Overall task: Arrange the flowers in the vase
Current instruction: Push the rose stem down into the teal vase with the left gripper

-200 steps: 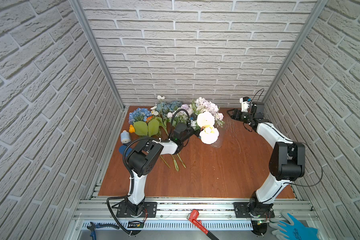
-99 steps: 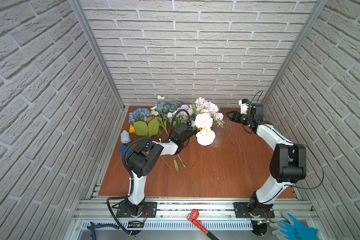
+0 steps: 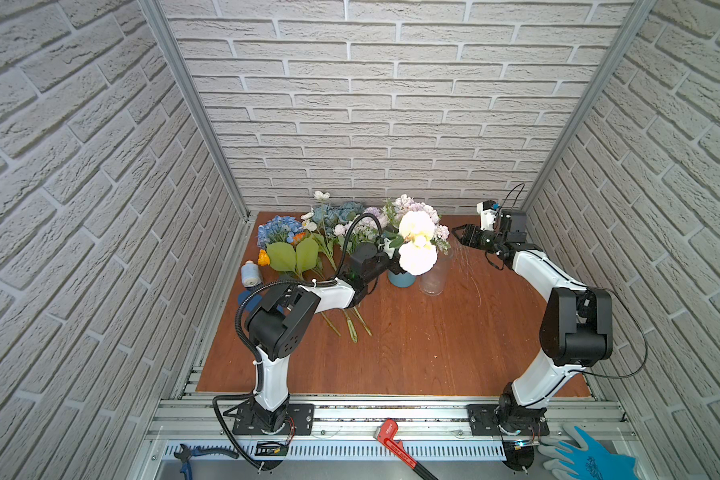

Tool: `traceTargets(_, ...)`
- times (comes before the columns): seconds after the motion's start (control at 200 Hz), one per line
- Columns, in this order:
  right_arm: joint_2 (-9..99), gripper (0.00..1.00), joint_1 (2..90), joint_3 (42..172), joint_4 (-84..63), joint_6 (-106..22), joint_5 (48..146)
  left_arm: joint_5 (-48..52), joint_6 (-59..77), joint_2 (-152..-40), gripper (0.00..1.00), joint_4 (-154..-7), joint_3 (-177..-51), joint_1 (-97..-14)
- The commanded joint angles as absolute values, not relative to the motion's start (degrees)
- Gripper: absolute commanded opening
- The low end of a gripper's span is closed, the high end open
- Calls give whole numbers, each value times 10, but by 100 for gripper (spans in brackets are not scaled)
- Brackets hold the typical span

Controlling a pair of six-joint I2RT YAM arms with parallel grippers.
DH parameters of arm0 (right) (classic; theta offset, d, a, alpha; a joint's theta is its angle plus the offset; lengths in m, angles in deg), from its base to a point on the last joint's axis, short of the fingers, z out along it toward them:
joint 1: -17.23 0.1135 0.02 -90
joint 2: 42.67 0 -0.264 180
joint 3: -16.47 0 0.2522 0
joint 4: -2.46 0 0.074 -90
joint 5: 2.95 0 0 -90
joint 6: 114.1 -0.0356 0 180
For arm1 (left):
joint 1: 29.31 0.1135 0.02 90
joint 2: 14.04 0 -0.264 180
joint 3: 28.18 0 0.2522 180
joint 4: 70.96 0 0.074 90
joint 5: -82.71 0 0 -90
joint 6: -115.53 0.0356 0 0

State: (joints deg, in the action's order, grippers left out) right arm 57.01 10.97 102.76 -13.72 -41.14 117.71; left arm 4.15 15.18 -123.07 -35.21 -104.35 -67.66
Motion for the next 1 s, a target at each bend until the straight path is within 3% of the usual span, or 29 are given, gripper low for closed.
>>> traceTargets(0.0, 543, 57, 112, 1021, -117, -403, 1180, 47, 144, -1157, 39, -227, -1077, -680)
traceTargets(0.575, 500, 58, 112, 989, -115, -414, 1187, -20, 125, -1019, 40, -208, -929, -762)
traceTargets(0.995, 413, 59, 112, 944, -140, -413, 1153, -65, 149, -1042, 43, -134, -842, -795)
